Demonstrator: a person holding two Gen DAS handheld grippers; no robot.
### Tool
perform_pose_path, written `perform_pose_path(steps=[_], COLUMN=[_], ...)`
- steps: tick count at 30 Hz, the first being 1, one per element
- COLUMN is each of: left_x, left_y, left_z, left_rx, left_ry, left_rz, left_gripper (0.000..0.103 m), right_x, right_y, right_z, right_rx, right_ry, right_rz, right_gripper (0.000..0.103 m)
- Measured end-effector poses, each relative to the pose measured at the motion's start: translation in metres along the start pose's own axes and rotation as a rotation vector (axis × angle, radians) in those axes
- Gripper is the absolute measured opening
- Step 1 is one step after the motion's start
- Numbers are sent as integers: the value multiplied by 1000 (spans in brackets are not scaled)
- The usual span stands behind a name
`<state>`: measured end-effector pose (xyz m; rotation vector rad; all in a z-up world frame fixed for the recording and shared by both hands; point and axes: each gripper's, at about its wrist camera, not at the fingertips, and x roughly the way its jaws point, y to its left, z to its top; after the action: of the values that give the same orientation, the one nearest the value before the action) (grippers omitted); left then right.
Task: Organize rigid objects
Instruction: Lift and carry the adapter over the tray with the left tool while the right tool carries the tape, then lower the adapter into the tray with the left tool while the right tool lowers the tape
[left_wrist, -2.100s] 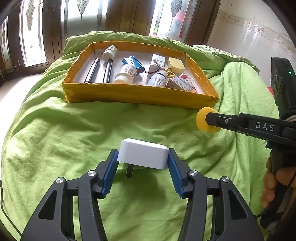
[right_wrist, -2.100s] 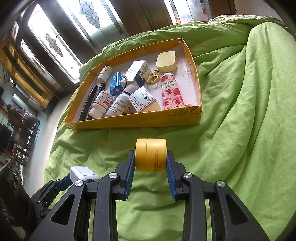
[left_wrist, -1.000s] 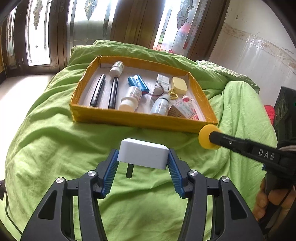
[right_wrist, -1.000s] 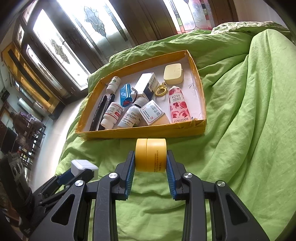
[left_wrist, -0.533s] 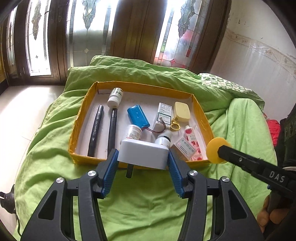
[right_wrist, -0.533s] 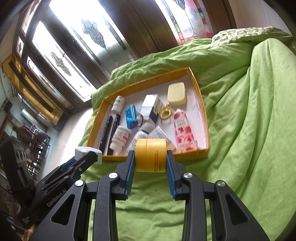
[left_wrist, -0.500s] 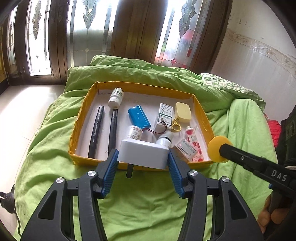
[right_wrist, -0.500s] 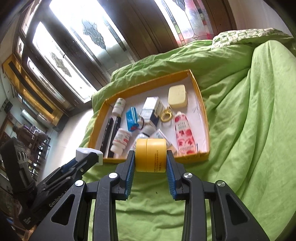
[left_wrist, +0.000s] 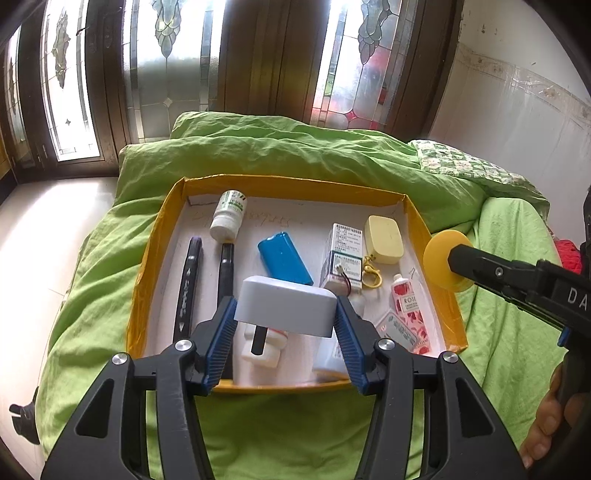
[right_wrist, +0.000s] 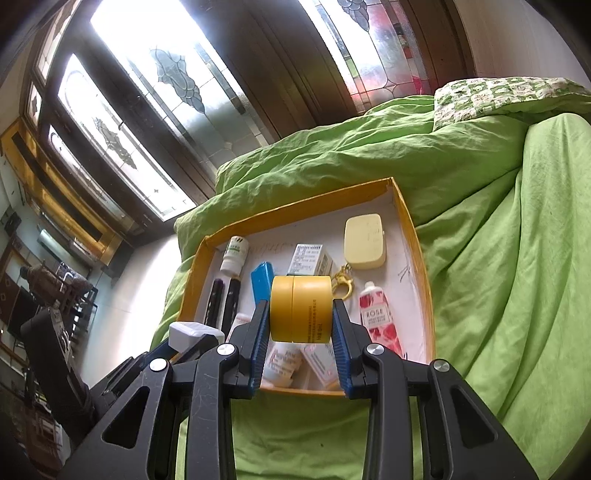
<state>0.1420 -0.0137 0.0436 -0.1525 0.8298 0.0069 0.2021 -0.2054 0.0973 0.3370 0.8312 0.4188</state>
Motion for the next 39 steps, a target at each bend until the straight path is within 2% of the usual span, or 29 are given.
perform_pose_path(steps=[7,17,28,33,39], left_x=[18,29,53,70,91], left_y=[-1,19,15,9,2], left_z=[19,47,68,78,82], left_rx=[28,-37,-51,-25,3], left_ry=[7,16,38,31,40], left_rz=[3,-33,-54,-40,-35], left_gripper=[52,52,52,52,52], right_x=[24,41,62,79,95], right_y=[-7,-18,-23,-27,-26], right_z=[20,36,62,75,86], right_rx=[20,45,95,121,83], right_ry=[9,15,47,77,100], right_rz=[-5,-2,33,38,2], right_gripper=[29,29,29,29,29])
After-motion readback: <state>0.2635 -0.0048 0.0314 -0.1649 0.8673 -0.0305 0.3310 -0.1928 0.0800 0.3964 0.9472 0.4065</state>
